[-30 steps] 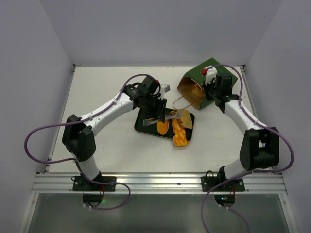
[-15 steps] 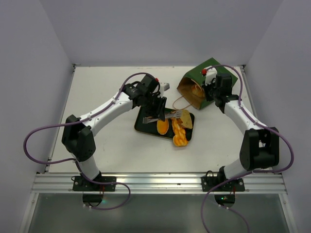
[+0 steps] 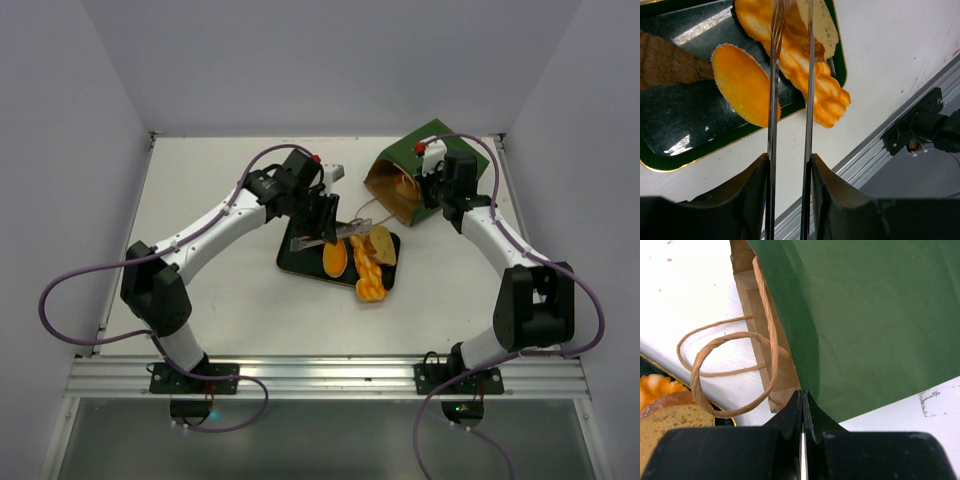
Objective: Take the fake bread out of the paper bag
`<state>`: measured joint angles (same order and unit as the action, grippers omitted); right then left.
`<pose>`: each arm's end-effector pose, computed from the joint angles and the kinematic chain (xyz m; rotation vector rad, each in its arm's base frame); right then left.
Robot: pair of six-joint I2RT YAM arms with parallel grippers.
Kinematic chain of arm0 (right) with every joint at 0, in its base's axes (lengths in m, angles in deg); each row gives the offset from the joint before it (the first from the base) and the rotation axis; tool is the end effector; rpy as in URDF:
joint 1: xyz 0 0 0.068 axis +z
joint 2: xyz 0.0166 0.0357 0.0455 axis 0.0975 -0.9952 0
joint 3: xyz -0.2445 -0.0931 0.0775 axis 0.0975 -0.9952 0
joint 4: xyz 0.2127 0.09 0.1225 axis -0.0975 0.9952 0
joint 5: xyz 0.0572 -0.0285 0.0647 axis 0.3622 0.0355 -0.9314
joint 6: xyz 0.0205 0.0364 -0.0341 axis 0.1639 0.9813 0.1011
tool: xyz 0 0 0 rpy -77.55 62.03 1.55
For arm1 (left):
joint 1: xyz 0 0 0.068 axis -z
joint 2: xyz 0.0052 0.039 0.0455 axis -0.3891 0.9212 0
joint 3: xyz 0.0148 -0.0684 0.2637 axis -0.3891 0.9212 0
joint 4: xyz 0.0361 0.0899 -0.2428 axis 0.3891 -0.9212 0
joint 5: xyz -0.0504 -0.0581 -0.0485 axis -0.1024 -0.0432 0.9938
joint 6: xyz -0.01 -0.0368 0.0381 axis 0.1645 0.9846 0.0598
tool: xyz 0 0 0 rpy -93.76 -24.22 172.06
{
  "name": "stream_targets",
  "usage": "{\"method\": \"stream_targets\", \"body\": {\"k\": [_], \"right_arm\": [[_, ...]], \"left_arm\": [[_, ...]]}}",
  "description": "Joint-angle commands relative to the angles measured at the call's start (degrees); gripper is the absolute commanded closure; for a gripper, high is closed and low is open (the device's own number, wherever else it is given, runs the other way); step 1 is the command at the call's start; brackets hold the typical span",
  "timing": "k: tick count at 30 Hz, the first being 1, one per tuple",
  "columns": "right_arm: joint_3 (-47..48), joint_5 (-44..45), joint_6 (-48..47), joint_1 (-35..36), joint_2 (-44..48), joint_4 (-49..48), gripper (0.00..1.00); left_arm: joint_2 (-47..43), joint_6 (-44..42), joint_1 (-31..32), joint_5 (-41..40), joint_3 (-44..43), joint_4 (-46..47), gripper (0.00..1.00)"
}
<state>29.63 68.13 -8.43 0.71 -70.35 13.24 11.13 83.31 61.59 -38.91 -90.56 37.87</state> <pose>0.3448 0.0417 0.2674 -0.4573 2.0874 0.0154 0.2810 -0.2396 0.3076 0.4996 2.6456 -0.7941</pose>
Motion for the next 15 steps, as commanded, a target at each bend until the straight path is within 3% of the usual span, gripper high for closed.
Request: {"method": "stream_targets", "body": {"k": [1, 6, 15], "right_arm": [[-0.21, -1.38, 0.24, -0.33, 1.28, -2.63, 1.00], [-0.30, -1.82, 0.15, -0.33, 1.55, -2.63, 1.00], [-0.91, -4.54, -0.38, -0.42, 2.42, -2.81, 1.00]], "left_arm": [[-3.82, -0.02, -1.52, -0.62, -3.49, 0.13, 0.60], [-3.21, 1.21, -2.84, 1.75, -4.99, 3.72, 0.60], [6.36, 10.34, -5.38, 13.44, -6.04, 23.32, 0.59]]}}
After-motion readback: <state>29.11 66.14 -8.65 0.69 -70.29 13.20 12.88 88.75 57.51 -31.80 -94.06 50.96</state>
